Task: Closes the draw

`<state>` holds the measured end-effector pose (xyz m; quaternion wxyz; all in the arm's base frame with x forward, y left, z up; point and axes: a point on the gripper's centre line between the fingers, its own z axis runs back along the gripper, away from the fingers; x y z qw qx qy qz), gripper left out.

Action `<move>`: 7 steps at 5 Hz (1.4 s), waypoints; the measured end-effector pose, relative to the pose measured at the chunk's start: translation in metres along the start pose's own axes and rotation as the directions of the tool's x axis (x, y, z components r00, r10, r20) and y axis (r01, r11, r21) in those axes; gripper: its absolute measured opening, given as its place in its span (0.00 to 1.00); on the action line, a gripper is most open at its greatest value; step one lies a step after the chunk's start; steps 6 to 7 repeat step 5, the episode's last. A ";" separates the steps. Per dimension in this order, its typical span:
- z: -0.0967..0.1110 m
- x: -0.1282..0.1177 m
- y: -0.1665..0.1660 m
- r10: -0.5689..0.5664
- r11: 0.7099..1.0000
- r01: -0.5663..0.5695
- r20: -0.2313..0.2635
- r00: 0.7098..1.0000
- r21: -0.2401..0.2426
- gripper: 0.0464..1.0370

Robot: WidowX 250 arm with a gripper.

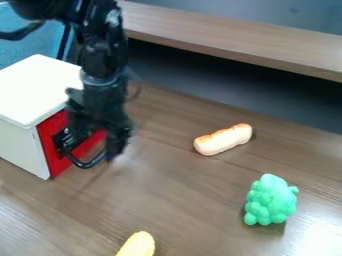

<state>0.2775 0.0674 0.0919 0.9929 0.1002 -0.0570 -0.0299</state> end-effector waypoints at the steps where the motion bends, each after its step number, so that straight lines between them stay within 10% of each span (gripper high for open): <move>1: 0.015 0.003 -0.021 -0.032 0.996 0.035 0.039 0.999 -0.081 0.96; 2: 0.041 0.003 -0.038 -0.047 0.987 0.060 0.089 0.995 -0.150 0.96; 3: 0.074 -0.010 -0.048 -0.054 0.981 0.058 0.027 0.998 -0.187 0.96; 5: 0.135 -0.064 -0.047 0.002 0.991 -0.003 -0.012 1.000 -0.130 0.96; 7: 0.135 -0.064 -0.047 0.002 0.991 -0.003 -0.012 1.000 -0.130 0.96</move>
